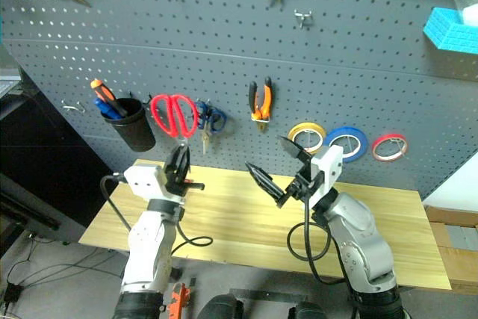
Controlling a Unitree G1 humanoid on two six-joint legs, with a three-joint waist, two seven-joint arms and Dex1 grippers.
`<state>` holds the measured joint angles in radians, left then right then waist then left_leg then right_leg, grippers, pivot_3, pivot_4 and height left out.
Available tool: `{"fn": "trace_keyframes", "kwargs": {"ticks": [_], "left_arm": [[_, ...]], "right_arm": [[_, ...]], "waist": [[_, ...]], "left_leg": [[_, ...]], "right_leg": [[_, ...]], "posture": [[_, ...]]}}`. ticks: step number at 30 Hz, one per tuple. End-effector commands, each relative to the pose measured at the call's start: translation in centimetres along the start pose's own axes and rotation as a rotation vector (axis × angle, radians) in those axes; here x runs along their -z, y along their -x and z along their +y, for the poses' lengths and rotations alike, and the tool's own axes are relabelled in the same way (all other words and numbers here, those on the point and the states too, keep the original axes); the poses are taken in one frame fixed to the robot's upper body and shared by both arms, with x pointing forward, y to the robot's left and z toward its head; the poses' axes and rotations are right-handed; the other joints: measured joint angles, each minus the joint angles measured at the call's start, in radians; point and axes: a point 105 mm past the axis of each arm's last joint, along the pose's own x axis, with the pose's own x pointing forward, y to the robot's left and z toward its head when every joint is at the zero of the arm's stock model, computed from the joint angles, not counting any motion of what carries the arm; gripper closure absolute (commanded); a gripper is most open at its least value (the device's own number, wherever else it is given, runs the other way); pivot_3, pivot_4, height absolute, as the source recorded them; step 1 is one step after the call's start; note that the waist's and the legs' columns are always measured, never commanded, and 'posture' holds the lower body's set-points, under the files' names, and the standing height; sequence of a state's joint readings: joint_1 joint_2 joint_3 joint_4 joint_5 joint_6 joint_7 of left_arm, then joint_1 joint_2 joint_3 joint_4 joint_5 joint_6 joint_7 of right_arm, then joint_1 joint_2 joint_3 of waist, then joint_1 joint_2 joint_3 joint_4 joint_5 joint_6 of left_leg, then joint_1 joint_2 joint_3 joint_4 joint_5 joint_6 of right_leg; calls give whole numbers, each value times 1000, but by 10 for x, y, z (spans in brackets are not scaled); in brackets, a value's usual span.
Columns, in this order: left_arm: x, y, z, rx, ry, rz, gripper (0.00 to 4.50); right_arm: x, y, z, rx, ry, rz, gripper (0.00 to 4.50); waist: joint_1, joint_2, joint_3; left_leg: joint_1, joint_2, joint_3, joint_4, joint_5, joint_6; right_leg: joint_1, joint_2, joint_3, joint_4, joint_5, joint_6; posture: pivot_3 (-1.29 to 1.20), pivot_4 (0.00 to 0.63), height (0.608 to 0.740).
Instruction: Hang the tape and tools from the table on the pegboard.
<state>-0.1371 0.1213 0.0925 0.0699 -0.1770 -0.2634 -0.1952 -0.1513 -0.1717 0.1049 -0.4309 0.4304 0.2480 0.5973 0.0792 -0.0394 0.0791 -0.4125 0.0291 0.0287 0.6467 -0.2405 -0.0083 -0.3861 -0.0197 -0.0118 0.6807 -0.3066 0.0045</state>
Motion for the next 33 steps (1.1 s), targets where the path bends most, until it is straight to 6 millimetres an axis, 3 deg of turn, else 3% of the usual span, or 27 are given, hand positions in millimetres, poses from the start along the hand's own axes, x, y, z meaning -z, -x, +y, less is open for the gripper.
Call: {"fn": "trace_keyframes", "kwargs": {"ticks": [1, 11, 19, 27, 31, 33], "left_arm": [[-6, -7, -4, 35, 6, -21, 4257], [18, -11, -5, 30, 42, 129, 4257], [31, -7, -16, 76, 58, 228, 4257], [21, -12, -6, 35, 60, 179, 1549], [29, -10, -3, 12, 38, 216, 157], [37, -6, -1, -4, 33, 250, 27]], "right_arm": [[-10, -5, 3, 0, 37, -45, 0], [-11, -2, -3, 55, 68, -23, 0], [-12, -4, -8, 88, 80, -13, 0], [-11, -4, -9, 95, 87, -6, 0], [-10, -2, -8, 83, 89, 4, 0], [-8, -2, -7, 70, 91, 14, 0]], "waist": [[-1, 0, -2], [-8, 1, -2], [-17, 1, -2], [-25, 1, -2], [-25, 1, -2], [-25, 1, -2]], "left_leg": [[1, 0, 0, 0, 0, 0], [14, 0, 1, -1, 0, 0], [14, 0, 1, -1, 0, 0], [14, 1, 0, -1, 0, 0], [14, 0, 1, -1, 0, 0], [14, 0, 1, -1, 0, 0]], "right_leg": [[0, 0, 0, 0, 0, 0], [13, 0, 1, 0, 0, 0], [14, 0, 1, 0, 0, 0], [14, 0, 1, 0, 0, 0], [14, 0, 1, 0, 0, 0], [14, 0, 2, 0, 0, 0]], "posture": [[126, 21, 740], [101, 39, 740], [93, 53, 740], [95, 60, 740], [99, 65, 740], [99, 65, 740]]}}
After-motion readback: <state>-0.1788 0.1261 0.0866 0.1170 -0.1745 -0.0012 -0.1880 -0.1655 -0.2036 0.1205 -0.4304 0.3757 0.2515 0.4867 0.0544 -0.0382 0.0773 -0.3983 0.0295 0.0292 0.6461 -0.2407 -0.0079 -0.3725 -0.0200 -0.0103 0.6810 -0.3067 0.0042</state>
